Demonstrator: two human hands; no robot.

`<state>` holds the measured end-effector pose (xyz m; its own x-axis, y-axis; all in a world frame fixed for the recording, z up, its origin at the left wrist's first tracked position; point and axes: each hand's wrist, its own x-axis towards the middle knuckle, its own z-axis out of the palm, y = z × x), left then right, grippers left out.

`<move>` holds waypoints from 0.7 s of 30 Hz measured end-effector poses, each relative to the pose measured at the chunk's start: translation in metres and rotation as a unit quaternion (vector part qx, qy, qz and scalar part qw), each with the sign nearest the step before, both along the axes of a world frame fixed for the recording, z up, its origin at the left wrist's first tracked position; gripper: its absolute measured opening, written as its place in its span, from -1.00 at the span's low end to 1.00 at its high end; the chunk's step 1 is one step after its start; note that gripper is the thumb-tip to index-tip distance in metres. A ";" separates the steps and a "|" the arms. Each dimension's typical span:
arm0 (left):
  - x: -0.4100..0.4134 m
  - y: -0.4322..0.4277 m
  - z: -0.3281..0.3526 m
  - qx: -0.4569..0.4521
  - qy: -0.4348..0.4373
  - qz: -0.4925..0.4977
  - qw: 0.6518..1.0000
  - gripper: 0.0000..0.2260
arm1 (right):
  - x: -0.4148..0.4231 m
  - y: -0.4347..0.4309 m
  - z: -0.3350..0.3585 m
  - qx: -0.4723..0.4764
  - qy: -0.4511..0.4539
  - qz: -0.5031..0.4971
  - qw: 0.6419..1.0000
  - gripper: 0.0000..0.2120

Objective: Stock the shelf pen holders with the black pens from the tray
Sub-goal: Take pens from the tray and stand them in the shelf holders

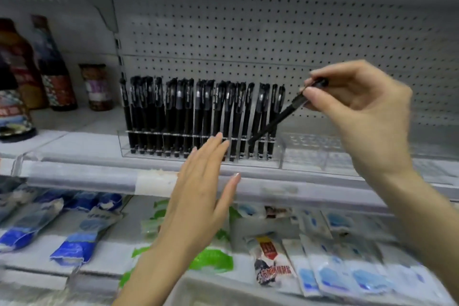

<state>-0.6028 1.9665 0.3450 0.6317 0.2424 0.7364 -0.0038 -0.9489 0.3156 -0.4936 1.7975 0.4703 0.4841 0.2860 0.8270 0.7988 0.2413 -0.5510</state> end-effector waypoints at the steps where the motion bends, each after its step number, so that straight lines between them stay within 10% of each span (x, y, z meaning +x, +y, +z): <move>1: 0.006 0.004 0.003 0.011 0.006 0.006 1.000 -0.50 | 0.006 0.004 0.009 -0.006 -0.003 -0.001 1.000 -0.82; 21: 0.037 0.025 -0.014 0.094 0.042 0.027 0.994 -0.49 | 0.071 0.072 0.059 -0.345 -0.120 0.067 0.929 -0.88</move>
<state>-0.5662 1.9917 0.3309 0.6822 0.1412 0.7174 0.0686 -0.9892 0.1295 -0.4222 1.8696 0.5295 0.2320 0.8316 0.5045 0.9065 0.0032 -0.4221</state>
